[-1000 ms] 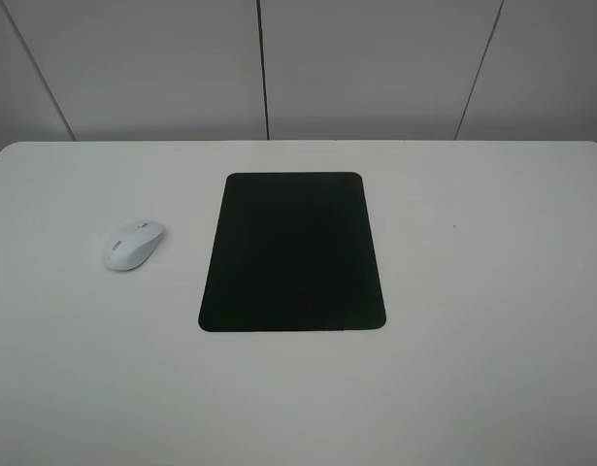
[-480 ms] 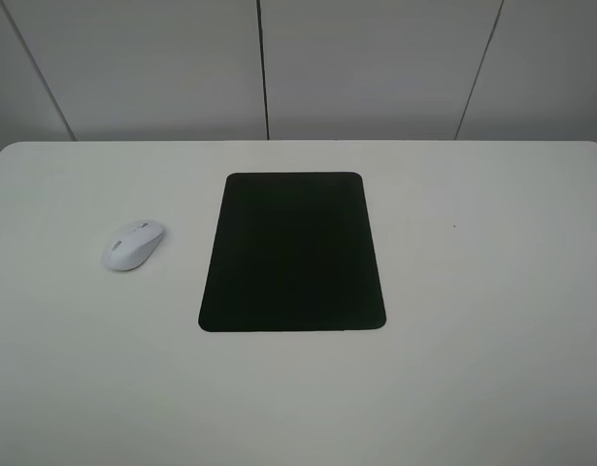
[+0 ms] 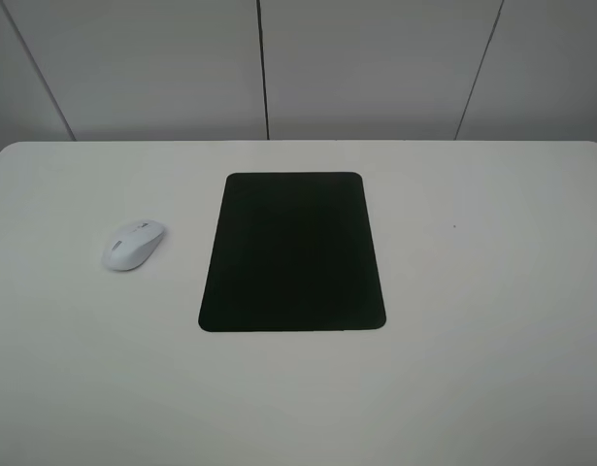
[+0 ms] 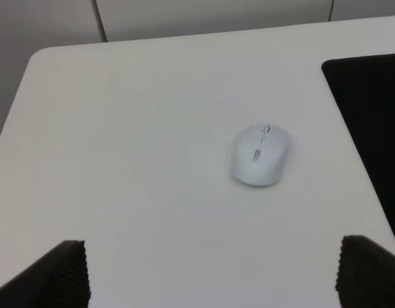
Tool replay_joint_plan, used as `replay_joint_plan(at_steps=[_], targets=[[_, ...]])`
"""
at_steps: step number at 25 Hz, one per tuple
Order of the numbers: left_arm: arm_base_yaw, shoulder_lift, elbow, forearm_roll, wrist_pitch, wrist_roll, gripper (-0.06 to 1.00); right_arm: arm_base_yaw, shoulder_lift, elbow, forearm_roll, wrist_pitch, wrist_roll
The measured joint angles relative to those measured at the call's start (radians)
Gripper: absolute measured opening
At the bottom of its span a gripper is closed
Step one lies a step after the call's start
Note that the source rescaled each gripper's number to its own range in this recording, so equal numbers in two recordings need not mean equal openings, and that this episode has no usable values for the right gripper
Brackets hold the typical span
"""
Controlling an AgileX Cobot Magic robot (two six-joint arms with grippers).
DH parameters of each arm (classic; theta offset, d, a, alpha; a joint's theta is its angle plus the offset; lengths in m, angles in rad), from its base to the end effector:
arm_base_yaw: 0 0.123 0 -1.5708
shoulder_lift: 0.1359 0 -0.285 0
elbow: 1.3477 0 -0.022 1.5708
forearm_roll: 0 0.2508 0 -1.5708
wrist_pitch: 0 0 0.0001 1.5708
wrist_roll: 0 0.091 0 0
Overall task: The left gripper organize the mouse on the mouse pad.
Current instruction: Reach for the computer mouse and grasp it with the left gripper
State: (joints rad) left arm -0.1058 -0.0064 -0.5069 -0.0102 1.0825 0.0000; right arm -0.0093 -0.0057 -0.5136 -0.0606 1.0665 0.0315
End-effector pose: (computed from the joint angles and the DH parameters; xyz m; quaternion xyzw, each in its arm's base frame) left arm -0.0076 0.0000 0.2774 0.0455 0.8542 -0.0325 0.5169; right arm -0.0077 -0.0048 0.2807 0.0189 0.8491 -0.0244 0.5273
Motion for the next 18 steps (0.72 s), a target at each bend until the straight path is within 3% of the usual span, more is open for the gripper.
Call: replay_joint_plan(at_steps=[10, 18], targets=[[0.0, 0.025, -0.009, 0.01, -0.009, 0.0, 1.0, 0.0, 0.0, 0.0, 0.0, 0.0, 0.0], [0.0, 0.413, -0.059, 0.01, -0.062, 0.04, 1.0, 0.0, 0.0, 0.0, 0.0, 0.0, 0.0]])
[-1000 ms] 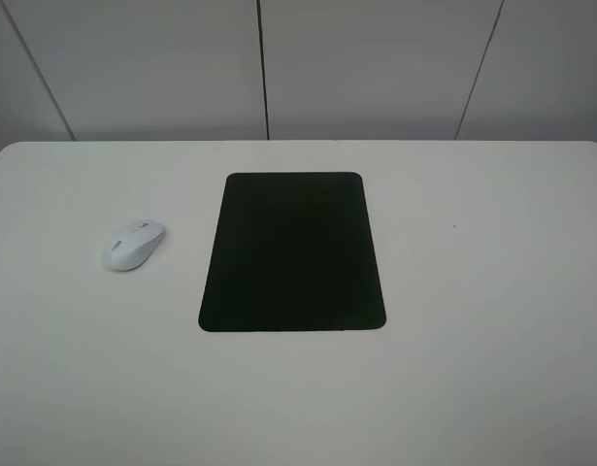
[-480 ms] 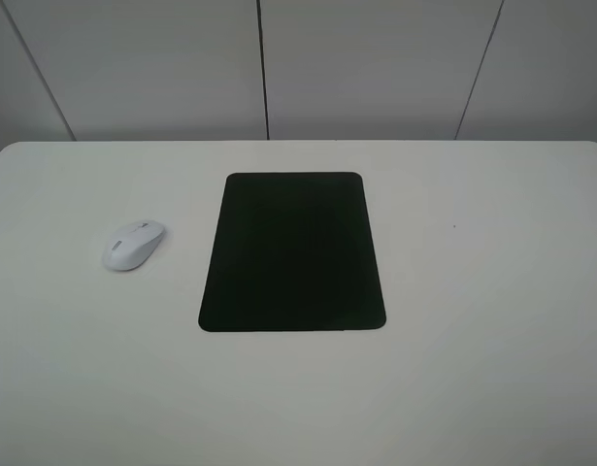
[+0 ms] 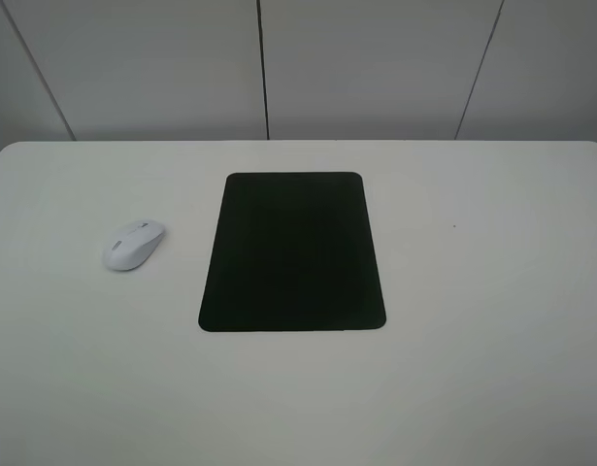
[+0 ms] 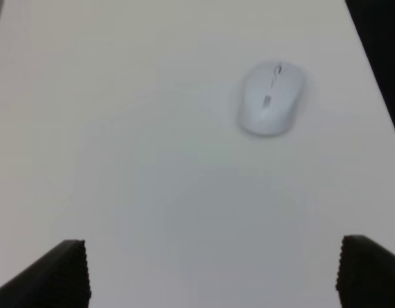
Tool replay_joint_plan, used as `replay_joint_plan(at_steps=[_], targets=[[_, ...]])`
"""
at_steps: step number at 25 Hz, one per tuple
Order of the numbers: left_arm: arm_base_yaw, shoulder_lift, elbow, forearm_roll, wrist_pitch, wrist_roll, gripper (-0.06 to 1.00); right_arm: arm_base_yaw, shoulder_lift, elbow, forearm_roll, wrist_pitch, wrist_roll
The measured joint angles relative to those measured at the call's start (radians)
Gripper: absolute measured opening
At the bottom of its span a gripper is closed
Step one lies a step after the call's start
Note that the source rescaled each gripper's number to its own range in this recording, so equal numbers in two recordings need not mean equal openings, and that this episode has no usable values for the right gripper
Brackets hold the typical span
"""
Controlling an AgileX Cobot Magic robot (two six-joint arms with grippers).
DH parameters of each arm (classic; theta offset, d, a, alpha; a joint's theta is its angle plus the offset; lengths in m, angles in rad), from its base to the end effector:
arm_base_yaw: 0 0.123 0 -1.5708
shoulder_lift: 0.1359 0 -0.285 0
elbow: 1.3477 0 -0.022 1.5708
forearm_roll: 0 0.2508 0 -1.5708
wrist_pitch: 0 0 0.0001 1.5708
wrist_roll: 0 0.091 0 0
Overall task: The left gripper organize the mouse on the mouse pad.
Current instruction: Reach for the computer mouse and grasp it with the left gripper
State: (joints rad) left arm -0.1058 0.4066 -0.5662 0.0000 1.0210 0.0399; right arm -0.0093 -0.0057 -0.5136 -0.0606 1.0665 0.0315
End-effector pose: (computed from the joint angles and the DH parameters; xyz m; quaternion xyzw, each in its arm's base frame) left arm 0.0584 -0.0062 0.2890 0.0671 0.9193 -0.0128 0.3876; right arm -0.0077 -0.0048 0.2807 0.0189 0.8491 -0.0244 0.5273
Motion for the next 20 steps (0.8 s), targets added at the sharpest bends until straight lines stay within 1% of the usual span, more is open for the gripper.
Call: replay_joint_plan(at_steps=[3, 8, 12, 16, 20], targets=[[0.0, 0.184, -0.05, -0.033, -0.014, 0.041, 1.0, 0.0, 0.0, 0.0, 0.0, 0.0, 0.0], [0.0, 0.48, -0.168, -0.037, -0.072, 0.112, 1.0, 0.0, 0.0, 0.0, 0.0, 0.0, 0.0], [0.0, 0.714, -0.247, -0.037, -0.119, 0.15, 1.0, 0.0, 0.0, 0.0, 0.0, 0.0, 0.0], [0.0, 0.908, -0.307, -0.037, -0.159, 0.206, 1.0, 0.0, 0.0, 0.0, 0.0, 0.0, 0.0], [-0.015, 1.036, -0.341, -0.028, -0.213, 0.226, 1.0, 0.0, 0.0, 0.0, 0.0, 0.0, 0.0]])
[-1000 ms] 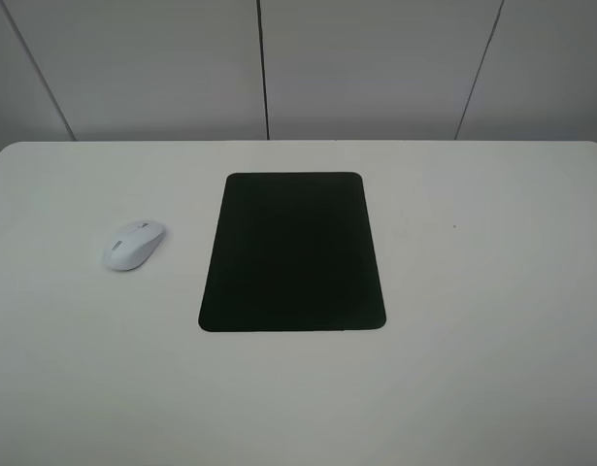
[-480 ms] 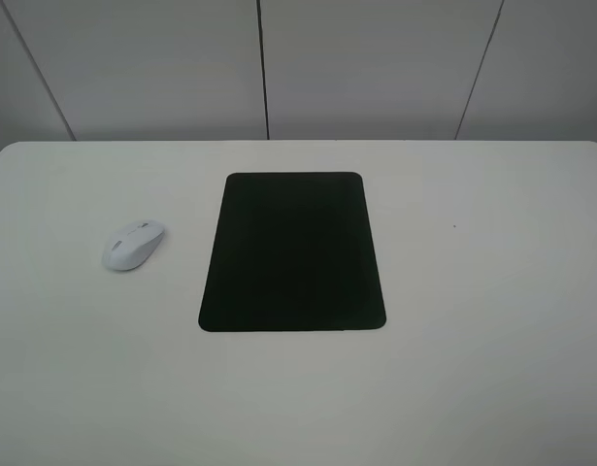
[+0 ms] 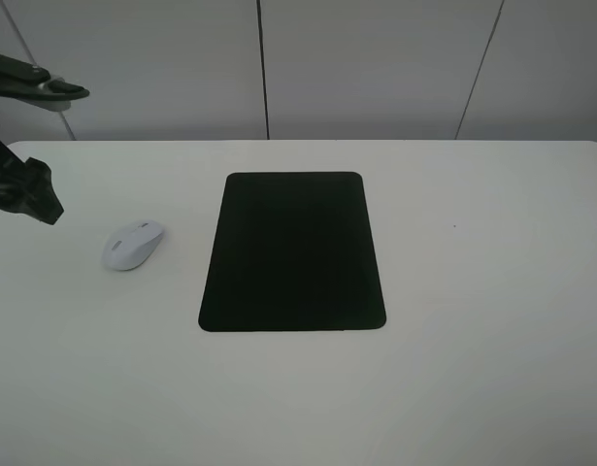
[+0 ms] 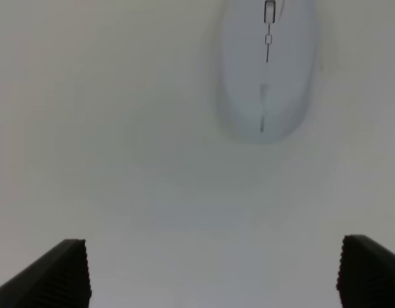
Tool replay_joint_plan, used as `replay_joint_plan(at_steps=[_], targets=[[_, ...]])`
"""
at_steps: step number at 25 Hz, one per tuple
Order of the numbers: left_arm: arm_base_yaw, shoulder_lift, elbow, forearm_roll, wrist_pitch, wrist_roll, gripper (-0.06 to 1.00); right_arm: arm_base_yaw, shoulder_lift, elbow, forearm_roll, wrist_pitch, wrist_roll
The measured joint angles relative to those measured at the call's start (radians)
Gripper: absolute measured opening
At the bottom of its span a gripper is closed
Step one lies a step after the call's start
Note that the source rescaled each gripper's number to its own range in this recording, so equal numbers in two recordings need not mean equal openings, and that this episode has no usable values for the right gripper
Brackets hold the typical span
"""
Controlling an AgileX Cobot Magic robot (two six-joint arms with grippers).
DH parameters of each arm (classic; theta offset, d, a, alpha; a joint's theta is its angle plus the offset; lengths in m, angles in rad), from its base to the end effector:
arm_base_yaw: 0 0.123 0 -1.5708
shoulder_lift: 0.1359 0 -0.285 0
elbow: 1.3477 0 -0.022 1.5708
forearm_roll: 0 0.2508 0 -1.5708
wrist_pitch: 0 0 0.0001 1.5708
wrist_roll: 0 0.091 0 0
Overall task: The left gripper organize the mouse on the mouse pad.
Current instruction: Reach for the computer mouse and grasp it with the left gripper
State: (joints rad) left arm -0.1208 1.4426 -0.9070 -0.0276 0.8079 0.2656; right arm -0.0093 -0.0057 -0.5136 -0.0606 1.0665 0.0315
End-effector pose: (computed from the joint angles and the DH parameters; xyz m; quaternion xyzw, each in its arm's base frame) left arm 0.2636 -0.0338 0.2325 0.1819 0.9707 0.0000 0.1570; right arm -0.0077 -0.0048 0.2807 0.0189 0.8491 -0.0244 0.5273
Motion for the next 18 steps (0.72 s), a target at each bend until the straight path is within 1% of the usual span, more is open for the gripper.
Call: replay_joint_plan(at_steps=[11, 14, 18], targets=[[-0.076, 0.289, -0.124, 0.006, -0.119, 0.014, 1.0, 0.0, 0.0, 0.0, -0.002, 0.0, 0.0], [-0.104, 0.348, -0.144, -0.008, -0.154, 0.014, 1.0, 0.0, 0.0, 0.0, -0.002, 0.0, 0.0], [-0.113, 0.404, -0.149, -0.044, -0.167, 0.005, 1.0, 0.0, 0.0, 0.0, -0.002, 0.0, 0.0]])
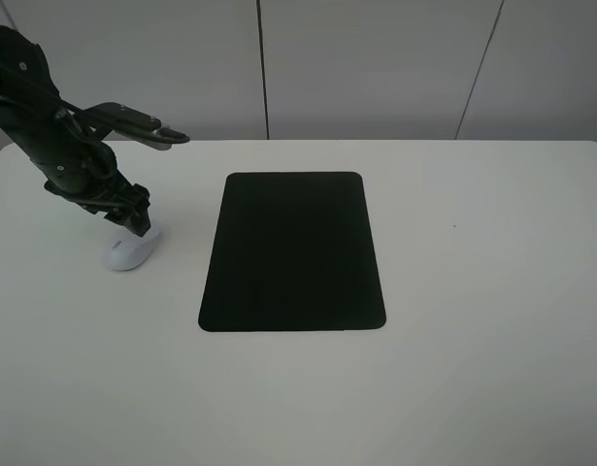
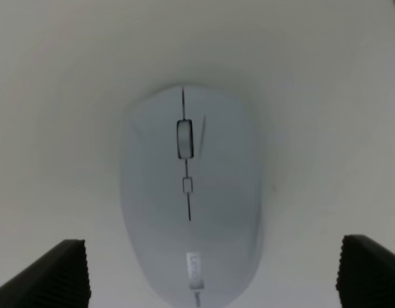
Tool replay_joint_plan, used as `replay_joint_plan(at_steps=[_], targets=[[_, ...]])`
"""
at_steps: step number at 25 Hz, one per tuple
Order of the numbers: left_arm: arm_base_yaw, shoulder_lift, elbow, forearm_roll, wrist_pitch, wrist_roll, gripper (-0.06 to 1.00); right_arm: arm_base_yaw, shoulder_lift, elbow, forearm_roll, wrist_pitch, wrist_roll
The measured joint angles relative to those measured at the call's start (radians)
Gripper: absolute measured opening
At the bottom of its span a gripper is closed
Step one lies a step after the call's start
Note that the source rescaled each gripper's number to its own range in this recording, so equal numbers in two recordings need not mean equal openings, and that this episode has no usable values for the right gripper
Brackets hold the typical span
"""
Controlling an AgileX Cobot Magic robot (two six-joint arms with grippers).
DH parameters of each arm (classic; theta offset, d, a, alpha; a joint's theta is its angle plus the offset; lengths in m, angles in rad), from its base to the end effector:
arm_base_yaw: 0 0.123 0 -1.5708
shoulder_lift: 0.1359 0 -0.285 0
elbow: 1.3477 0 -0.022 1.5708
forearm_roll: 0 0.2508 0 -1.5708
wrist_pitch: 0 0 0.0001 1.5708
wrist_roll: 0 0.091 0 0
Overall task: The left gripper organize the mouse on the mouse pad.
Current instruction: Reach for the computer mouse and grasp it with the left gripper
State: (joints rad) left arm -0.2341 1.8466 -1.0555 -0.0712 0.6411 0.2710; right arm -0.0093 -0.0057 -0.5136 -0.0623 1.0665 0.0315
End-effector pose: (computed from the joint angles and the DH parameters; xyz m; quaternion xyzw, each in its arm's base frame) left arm 0.3297 -0.0826 0.1500 0.2230 0.9680 -0.0223 0.1130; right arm -0.0077 -0.0049 0.2807 0.0189 0.8491 -0.0253 0.5273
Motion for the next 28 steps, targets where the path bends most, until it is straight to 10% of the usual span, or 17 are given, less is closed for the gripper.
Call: replay_joint_plan(at_steps=[28], targets=[[0.01, 0.114, 0.021, 0.021, -0.137, -0.109, 1.0, 0.0, 0.0, 0.0, 0.0, 0.0, 0.0]])
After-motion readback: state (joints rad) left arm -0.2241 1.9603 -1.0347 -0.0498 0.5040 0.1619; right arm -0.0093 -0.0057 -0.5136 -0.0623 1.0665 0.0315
